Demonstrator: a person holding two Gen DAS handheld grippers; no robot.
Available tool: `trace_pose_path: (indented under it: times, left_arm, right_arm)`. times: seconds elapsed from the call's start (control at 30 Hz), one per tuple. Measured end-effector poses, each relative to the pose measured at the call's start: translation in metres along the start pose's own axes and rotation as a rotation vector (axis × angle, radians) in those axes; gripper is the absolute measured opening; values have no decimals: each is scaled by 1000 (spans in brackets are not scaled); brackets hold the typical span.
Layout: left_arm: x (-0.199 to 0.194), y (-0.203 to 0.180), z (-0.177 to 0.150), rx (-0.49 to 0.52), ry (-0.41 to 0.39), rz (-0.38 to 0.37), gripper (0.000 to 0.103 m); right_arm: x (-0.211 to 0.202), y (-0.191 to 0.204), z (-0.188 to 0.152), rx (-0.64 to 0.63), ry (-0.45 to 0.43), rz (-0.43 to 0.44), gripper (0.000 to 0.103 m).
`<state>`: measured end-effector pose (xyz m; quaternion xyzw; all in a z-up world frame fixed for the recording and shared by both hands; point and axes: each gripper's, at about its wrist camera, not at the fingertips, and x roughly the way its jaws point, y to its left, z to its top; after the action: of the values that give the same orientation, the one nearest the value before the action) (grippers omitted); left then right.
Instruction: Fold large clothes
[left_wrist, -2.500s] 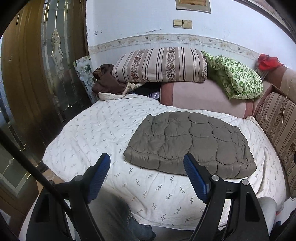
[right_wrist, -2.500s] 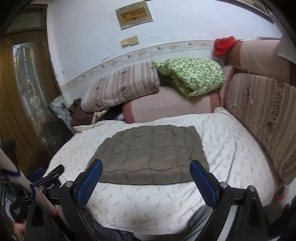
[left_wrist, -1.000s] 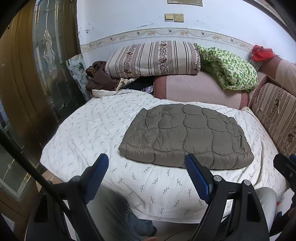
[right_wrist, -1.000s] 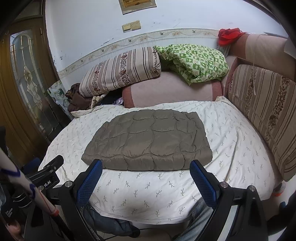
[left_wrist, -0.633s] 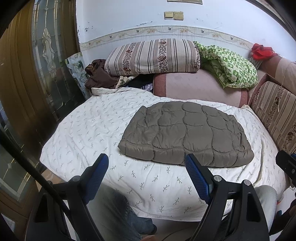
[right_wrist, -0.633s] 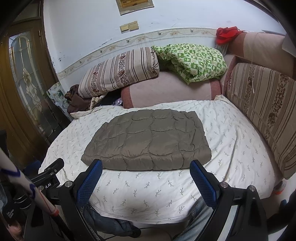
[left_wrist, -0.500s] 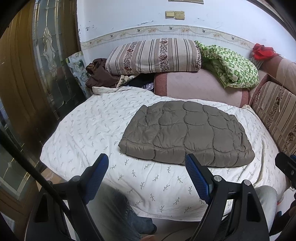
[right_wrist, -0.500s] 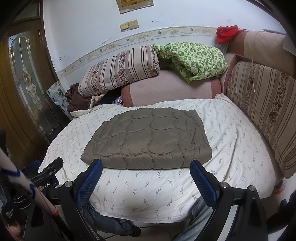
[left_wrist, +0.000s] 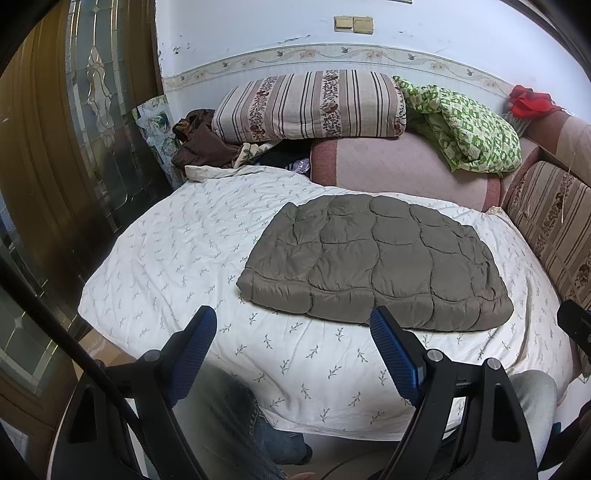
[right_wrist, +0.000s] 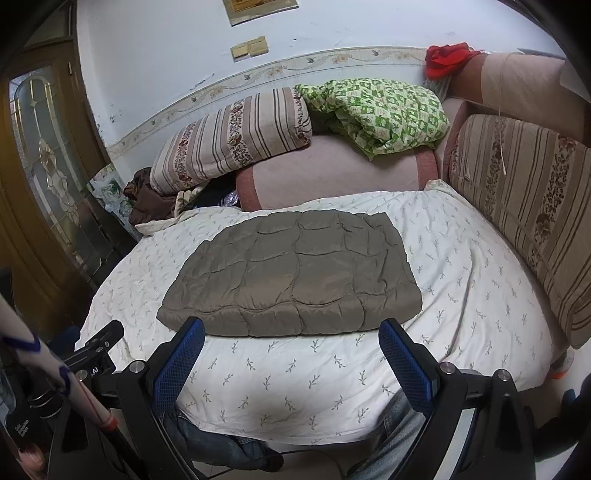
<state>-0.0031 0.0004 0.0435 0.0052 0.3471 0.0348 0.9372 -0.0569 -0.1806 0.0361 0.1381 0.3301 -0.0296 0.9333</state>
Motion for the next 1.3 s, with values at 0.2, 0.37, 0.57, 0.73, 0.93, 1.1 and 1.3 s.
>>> trace_pose_path:
  times: [0.2,0.37,0.57,0.73,0.93,1.1,1.3]
  left_arm:
    - [9,4,1,1,14,-7,85]
    - [14,5,1,8,20,2,85]
    - [19,2,2,25,22,7,86]
    - [22,1,3,25,20,7,86]
    - [31,-2,6,35,33,2,86]
    - [40,-5,8,47,40,4,86]
    - [48,-8,6,53,55,1,86]
  right_arm:
    - [8,-2,-2,9,21,-6,98]
    - [12,-2,-3,18,30,-5,98]
    - [16,-2,-1,17,35,-6,98]
    - [24,-2,1,22,47,-14,98]
    - [34,-1,4,18,54,-17,98]
    - [40,-1,6,13,57,-16,98]
    - [45,-1,4,17,65,-17,98]
